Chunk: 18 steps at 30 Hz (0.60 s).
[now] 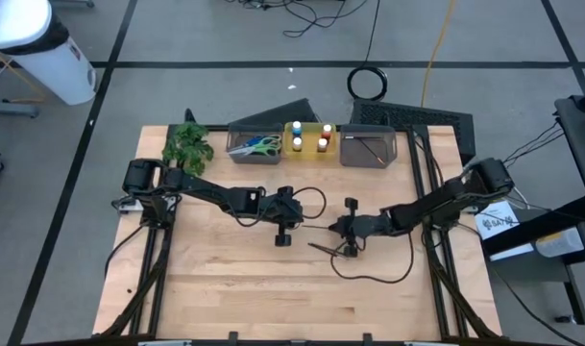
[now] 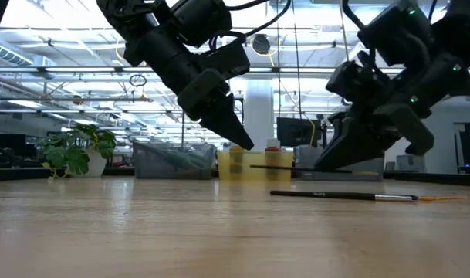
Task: Pick & Place Paint Supplies
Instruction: Put the top gold paintbrush into the right black bin
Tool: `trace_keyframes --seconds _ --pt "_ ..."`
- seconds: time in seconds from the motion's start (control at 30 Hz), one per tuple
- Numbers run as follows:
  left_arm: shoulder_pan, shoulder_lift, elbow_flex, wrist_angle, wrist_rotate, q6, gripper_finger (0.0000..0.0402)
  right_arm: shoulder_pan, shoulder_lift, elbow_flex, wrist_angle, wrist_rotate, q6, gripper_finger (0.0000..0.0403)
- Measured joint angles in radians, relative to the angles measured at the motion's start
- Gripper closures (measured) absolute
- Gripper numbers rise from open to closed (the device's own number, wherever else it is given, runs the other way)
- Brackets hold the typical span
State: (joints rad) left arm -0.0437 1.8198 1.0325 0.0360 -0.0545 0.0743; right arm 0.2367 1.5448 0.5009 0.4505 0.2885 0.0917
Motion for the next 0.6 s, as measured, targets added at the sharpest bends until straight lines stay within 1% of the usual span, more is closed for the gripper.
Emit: trace_keyframes --seconds 0.27,0.43,0.6 --pt "0.000 0.000 0.000 0.003 0.000 -0.001 0.0392 -0.014 -0.124 -0.067 -0.002 0.052 0.005 0.0403" --pt "0.000 0.000 0.000 0.017 0.000 -0.001 0.0392 -0.076 -0.230 -0.108 -0.057 0.056 0.027 0.0402" --pt "0.001 0.000 0.000 0.025 0.000 0.003 0.0392 -0.150 -0.356 -0.123 -0.089 0.056 -0.035 0.0402"
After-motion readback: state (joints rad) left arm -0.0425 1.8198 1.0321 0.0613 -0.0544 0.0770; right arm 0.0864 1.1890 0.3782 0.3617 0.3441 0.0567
